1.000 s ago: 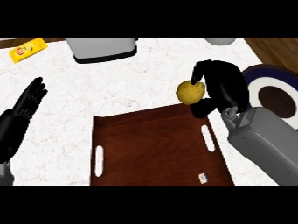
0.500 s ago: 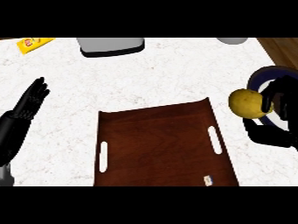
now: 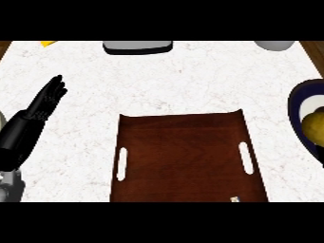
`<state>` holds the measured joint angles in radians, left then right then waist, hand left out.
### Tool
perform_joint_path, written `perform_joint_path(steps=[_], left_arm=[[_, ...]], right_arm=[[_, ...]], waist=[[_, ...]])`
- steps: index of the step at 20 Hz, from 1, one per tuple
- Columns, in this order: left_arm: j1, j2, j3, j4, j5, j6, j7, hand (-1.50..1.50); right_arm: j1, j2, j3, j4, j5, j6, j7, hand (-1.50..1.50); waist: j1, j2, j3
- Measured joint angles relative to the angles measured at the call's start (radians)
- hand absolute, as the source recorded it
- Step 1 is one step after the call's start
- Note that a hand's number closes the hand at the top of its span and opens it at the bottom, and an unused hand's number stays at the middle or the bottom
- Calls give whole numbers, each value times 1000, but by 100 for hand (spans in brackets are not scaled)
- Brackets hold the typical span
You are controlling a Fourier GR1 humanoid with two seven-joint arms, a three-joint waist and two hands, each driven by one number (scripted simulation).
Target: Pick the lemon from the tray and place it in the plate
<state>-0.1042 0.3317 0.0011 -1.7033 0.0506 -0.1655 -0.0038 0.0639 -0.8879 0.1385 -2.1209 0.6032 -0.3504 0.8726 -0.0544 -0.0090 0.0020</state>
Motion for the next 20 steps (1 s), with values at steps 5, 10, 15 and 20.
perform_joint_path(steps=[5, 10, 15, 20], left_arm=[[-30, -18, -14, 3, -10, -6, 15, 0], [-50, -44, -33, 26, -39, -8, -1, 0], [-73, -51, -26, 53, -43, -17, -6, 0], [-69, -59, -27, 39, -46, -25, -5, 0]], right_arm=[[75, 41, -158, 155, -88, -94, -199, 150], [49, 77, -251, 383, -157, -114, -405, 150], [-22, 95, -284, 635, -229, -56, -545, 150], [-127, 131, -287, 905, -273, 20, -626, -150]], waist=[[29, 6, 0], [47, 9, -1], [59, 12, -1], [71, 13, 0]])
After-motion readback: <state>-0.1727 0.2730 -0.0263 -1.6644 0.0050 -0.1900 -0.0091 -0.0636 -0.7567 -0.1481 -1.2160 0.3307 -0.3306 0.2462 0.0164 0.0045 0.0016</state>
